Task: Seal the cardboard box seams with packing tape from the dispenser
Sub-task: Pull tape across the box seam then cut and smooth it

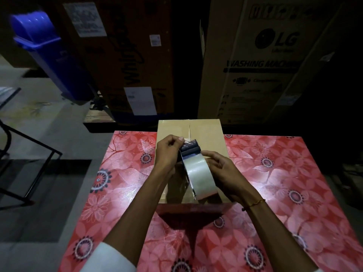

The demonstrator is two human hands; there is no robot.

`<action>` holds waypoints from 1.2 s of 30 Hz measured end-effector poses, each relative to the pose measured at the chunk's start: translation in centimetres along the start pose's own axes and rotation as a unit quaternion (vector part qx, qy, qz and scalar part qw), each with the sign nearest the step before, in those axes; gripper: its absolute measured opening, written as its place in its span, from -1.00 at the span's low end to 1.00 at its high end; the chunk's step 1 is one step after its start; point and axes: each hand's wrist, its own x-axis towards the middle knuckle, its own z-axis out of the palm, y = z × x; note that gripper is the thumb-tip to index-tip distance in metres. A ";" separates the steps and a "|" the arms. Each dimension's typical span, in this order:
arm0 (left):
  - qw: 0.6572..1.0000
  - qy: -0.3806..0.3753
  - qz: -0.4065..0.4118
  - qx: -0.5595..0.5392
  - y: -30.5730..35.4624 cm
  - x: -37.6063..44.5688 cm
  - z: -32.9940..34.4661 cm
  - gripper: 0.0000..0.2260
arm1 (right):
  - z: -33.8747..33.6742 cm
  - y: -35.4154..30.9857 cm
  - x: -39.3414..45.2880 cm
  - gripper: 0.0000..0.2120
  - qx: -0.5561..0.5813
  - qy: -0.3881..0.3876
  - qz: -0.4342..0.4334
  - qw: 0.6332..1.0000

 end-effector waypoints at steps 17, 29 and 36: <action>0.995 -0.091 0.036 -0.036 2.0 -7.0 6.5 -0.88 | -4.7 -0.4 -8.5 -0.72 -0.011 0.150 -0.114 0.982; 0.915 -0.295 0.156 0.226 -3.2 -14.4 18.4 -0.64 | -15.6 4.4 -16.7 -0.67 -0.131 0.280 -0.095 0.946; 0.879 -0.379 0.149 0.249 -10.5 -15.3 21.6 -0.71 | -20.0 8.2 -19.4 -0.60 -0.283 0.357 -0.007 0.890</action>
